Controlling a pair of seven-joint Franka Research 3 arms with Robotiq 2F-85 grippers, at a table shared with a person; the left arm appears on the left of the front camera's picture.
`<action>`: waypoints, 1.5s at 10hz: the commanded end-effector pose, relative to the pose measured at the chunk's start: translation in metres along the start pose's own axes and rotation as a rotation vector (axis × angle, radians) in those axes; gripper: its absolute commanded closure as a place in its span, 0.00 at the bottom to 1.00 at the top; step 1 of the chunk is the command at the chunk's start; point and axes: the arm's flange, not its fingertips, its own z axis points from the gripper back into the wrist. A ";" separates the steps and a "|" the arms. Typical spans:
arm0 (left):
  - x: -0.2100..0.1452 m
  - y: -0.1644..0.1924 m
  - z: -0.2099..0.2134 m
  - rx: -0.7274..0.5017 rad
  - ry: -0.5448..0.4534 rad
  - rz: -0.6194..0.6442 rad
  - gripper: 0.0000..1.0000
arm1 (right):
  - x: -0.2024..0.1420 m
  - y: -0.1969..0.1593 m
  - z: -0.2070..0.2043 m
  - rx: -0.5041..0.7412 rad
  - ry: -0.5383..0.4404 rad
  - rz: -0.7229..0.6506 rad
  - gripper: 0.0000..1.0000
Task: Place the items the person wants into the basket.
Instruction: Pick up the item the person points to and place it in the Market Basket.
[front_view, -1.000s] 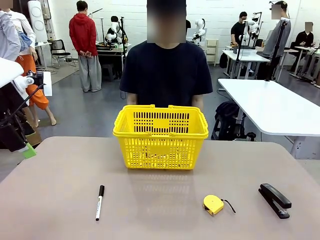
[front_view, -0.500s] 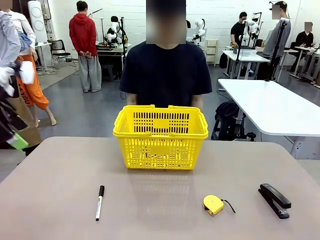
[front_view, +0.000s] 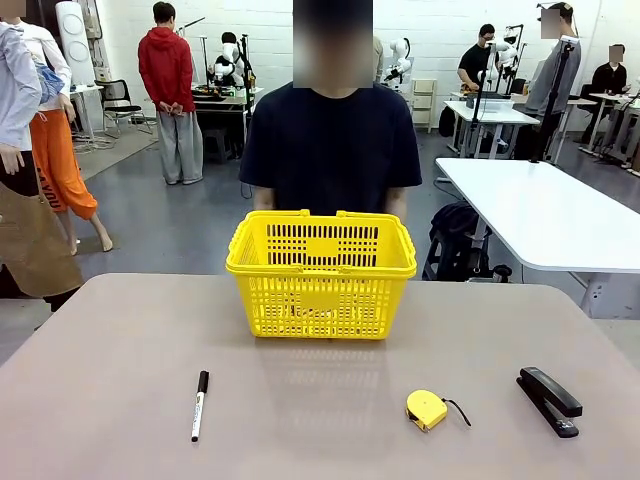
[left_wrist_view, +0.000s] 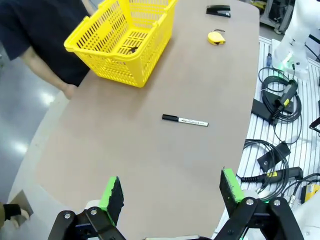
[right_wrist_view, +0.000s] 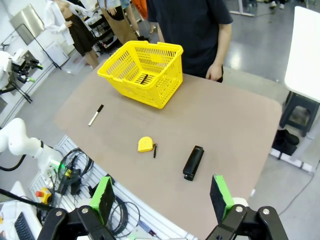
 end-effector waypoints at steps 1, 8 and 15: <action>-0.012 -0.009 0.030 0.038 -0.034 -0.007 0.00 | 0.001 -0.001 -0.004 0.006 -0.019 0.005 0.00; -0.030 -0.006 0.062 0.018 -0.171 -0.005 0.00 | 0.001 -0.001 -0.004 0.006 -0.019 0.005 0.00; -0.028 -0.012 0.060 0.019 -0.177 0.020 0.00 | 0.001 -0.001 -0.004 0.006 -0.019 0.005 0.00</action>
